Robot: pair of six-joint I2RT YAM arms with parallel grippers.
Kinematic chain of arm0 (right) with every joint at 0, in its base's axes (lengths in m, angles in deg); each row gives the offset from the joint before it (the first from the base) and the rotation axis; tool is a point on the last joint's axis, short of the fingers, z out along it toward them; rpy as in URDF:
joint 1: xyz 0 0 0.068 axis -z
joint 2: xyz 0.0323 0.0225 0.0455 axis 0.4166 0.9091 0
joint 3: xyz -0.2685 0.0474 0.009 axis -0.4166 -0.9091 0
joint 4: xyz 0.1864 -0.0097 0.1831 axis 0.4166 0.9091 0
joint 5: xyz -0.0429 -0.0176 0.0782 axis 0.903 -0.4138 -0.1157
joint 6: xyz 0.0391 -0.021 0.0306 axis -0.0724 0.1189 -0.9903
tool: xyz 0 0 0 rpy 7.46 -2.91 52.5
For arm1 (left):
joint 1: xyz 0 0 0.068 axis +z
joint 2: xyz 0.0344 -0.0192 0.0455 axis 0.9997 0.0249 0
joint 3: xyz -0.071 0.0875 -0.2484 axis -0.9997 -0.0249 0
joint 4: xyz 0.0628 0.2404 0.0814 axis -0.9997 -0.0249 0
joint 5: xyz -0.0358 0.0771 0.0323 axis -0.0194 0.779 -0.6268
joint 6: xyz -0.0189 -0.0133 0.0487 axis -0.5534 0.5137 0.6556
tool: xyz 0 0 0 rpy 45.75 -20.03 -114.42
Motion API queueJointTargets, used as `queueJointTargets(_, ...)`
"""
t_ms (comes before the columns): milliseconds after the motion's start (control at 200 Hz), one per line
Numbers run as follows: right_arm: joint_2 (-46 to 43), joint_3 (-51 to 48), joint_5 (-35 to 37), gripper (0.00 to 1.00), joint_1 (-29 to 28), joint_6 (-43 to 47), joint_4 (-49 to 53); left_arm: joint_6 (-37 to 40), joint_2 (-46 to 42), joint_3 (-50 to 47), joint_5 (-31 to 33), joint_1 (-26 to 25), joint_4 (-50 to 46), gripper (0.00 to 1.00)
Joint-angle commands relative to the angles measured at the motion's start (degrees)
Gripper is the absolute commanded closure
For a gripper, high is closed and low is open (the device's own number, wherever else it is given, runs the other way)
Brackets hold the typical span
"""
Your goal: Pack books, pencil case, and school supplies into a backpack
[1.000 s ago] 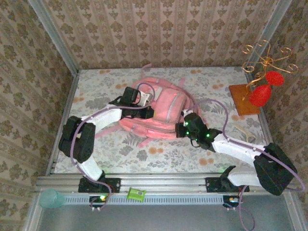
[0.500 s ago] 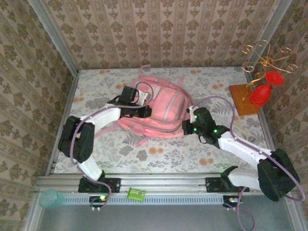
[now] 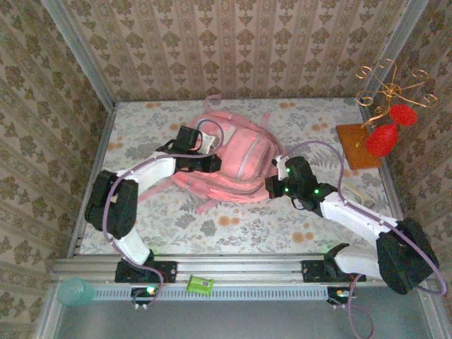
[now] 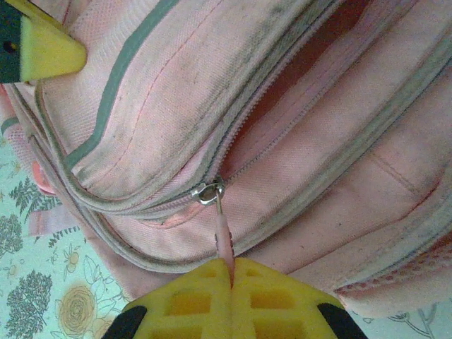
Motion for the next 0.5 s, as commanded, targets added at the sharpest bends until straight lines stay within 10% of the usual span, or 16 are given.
queueJointTargets(0, 2.88, -0.80, 0.31, 1.00, 0.51, 0.05, -1.17, 0.89, 0.11, -1.09, 8.37, 2.73, -6.81, 0.88)
queueJointTargets(495, 9.31, 0.61, -0.84, 0.88, -1.32, 2.33, -2.78, 1.07, -0.29, -1.32, 8.68, 2.74, -6.96, 0.88)
